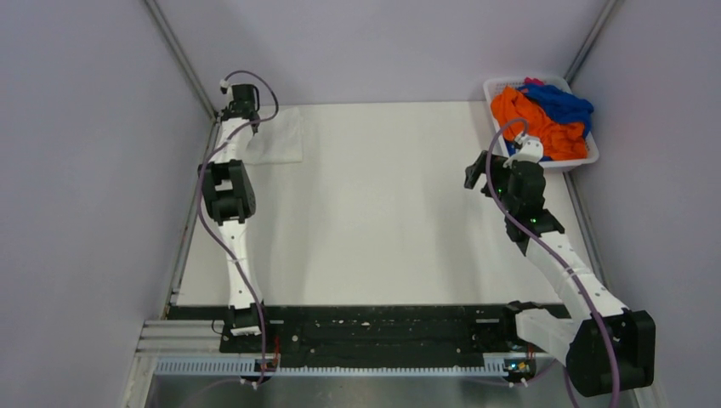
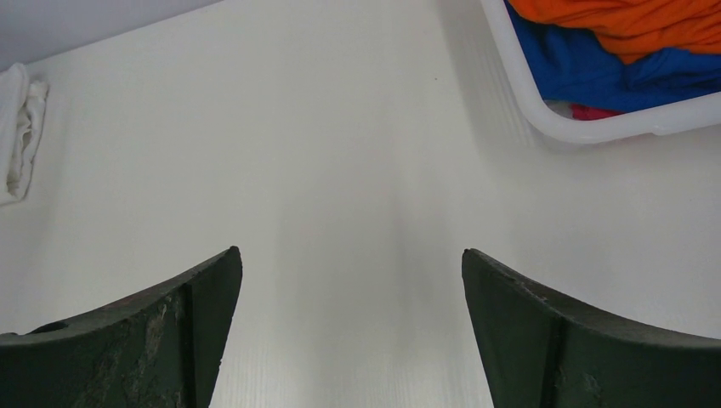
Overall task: Fold and stack the t-shirts
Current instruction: Put the neatly folded tshirt into the corner of the board with the left arm, then reset both arms
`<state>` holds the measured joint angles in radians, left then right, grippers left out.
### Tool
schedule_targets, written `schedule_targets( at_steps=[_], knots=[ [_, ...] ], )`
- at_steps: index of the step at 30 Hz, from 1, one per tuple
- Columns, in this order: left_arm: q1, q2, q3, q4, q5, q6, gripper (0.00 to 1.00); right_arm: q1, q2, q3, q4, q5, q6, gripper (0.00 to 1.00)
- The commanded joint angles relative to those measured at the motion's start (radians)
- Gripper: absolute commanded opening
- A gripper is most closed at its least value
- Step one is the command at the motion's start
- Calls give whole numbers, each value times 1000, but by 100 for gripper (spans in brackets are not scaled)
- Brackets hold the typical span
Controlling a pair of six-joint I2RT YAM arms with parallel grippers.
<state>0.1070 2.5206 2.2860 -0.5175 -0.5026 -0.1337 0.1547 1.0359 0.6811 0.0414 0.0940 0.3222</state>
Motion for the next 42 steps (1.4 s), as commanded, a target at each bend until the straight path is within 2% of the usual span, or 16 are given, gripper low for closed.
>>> schedule_targets(
  at_steps=[1, 3, 4, 5, 7, 8, 12, 14, 16, 20, 23, 28, 30, 33, 37, 42],
  knots=[
    [36, -8, 74, 103, -10, 39, 0, -1, -20, 9, 18, 45, 1, 99],
    [44, -9, 75, 128, -14, 48, 3, 0, -24, 12, 8, 44, 10, 99],
    [46, -8, 75, 138, -19, 54, 15, 0, -27, 10, 9, 40, 13, 99],
    [46, -9, 76, 147, -20, 66, 30, 0, -28, 8, 7, 42, 18, 99],
    [45, -16, 81, 153, -25, 77, 74, -1, -32, 6, 3, 48, 26, 99],
    [45, -24, 82, 149, -35, 74, 87, -2, -35, 5, -1, 56, 34, 99],
    [45, -104, 64, 100, -67, 32, 92, -1, -43, 5, -24, 89, 55, 99],
    [40, -178, 11, 84, -78, 7, 98, -1, -43, 10, -67, 133, 81, 99],
    [29, -279, -80, 93, -75, -21, 99, -1, -47, 12, -107, 156, 109, 99],
    [3, -513, -331, 139, 96, -113, 99, -1, -75, -24, -121, 163, 182, 99],
    [-38, -707, -580, 199, 202, -164, 99, 0, -110, -82, -114, 174, 203, 99],
    [-150, -1036, -1065, 393, 234, -311, 99, 0, -162, -183, -36, 183, 239, 99],
    [-211, -1138, -1205, 409, 215, -387, 99, 0, -169, -223, 26, 169, 236, 99],
    [-315, -1275, -1423, 485, 207, -409, 99, -1, -171, -272, 64, 177, 215, 99],
    [-406, -1373, -1571, 562, 141, -398, 99, -1, -171, -322, 135, 191, 215, 99],
    [-414, -1427, -1642, 578, 198, -396, 99, -1, -174, -358, 153, 198, 198, 99]
  ],
)
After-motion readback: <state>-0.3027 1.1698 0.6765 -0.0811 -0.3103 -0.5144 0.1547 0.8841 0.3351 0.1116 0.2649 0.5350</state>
